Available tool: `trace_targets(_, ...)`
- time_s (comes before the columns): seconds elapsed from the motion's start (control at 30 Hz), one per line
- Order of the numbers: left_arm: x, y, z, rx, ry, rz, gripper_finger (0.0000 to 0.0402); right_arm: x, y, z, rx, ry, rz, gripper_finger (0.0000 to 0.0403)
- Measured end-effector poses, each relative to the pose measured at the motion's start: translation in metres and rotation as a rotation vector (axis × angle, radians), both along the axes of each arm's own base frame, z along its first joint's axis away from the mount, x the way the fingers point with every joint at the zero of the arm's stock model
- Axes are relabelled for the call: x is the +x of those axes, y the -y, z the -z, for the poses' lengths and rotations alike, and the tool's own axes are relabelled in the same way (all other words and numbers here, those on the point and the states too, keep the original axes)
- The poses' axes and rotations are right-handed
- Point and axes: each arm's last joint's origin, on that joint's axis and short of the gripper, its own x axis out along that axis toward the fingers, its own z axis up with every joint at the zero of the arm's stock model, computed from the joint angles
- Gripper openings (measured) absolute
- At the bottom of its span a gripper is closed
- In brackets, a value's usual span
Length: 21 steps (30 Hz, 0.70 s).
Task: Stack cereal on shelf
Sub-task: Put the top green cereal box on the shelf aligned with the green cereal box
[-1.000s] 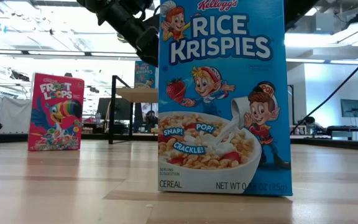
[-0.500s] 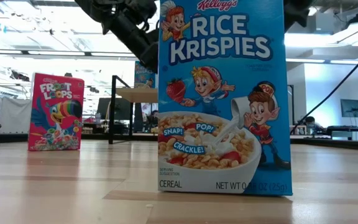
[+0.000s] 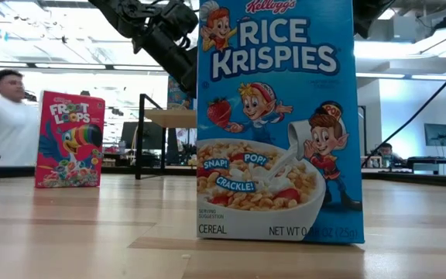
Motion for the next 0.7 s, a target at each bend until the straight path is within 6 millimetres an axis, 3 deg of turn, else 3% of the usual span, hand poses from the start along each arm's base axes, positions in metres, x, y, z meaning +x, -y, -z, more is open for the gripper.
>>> trace_targets(0.7,0.007,-0.001,0.008,-0.109,0.055,0.047,0.0332,0.002,0.015,-0.005,0.014,0.060,-0.009,0.0260)
